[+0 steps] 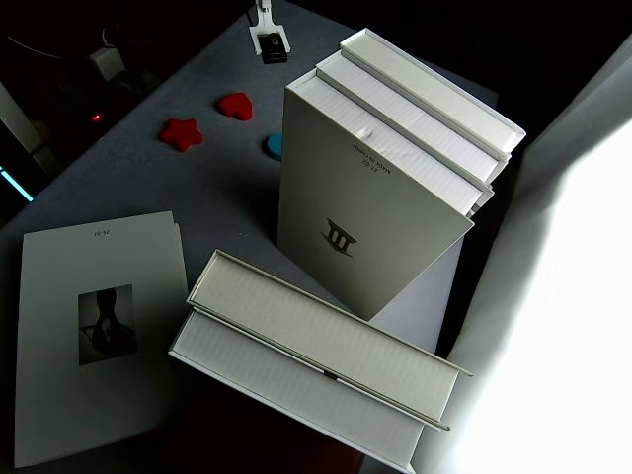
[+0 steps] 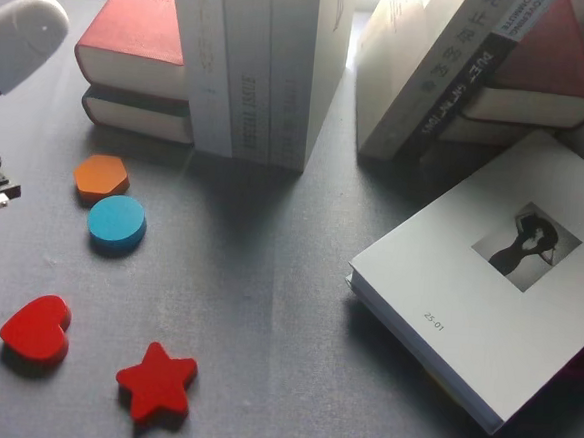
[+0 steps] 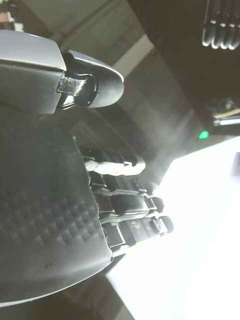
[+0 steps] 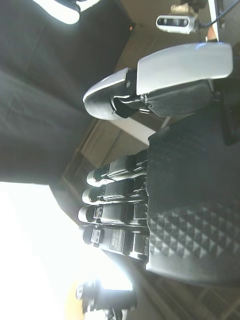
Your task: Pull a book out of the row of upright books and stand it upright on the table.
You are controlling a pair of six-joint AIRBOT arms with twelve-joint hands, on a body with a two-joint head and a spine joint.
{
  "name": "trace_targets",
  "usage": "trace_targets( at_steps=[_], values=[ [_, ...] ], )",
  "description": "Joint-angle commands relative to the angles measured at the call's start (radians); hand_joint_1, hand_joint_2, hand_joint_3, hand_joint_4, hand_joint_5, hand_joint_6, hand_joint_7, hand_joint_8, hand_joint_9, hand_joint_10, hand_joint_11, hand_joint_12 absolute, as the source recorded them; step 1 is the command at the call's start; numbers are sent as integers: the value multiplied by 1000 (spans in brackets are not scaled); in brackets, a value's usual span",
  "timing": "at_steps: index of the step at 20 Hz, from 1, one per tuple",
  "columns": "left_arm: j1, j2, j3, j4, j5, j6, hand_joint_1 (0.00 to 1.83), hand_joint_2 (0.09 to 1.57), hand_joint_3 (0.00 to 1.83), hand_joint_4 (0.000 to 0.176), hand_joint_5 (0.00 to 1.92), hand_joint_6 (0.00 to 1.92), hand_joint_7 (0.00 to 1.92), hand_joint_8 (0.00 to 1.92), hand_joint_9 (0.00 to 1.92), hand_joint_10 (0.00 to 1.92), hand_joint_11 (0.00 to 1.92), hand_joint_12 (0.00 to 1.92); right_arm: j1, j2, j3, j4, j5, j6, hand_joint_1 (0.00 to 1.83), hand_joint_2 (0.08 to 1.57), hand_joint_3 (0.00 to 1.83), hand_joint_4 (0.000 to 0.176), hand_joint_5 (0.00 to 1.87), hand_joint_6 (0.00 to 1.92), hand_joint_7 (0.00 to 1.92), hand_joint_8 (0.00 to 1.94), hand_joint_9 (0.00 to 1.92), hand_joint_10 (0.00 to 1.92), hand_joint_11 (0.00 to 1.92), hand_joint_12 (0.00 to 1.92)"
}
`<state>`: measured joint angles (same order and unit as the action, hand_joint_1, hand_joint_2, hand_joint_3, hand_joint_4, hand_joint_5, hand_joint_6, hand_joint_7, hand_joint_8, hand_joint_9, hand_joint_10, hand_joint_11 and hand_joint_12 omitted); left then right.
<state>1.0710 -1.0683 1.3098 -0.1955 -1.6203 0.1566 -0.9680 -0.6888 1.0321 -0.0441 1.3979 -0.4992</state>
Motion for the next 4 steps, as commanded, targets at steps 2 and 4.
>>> trace_targets(
  at_steps=[2,4],
  values=[
    [-7,6,-2,-12,-112,-4,164,1387,10,118,0,0,0,0,0,0,0,0,-4,-1,-5,50,146,-4,369,1292,0,0,0,0,0,0,0,0,0,26],
    [-8,9,-3,-9,-112,-2,150,1390,10,99,0,0,0,0,0,0,0,0,-12,-1,-8,53,153,-8,406,1285,0,0,0,0,0,0,0,0,0,4]
  ],
)
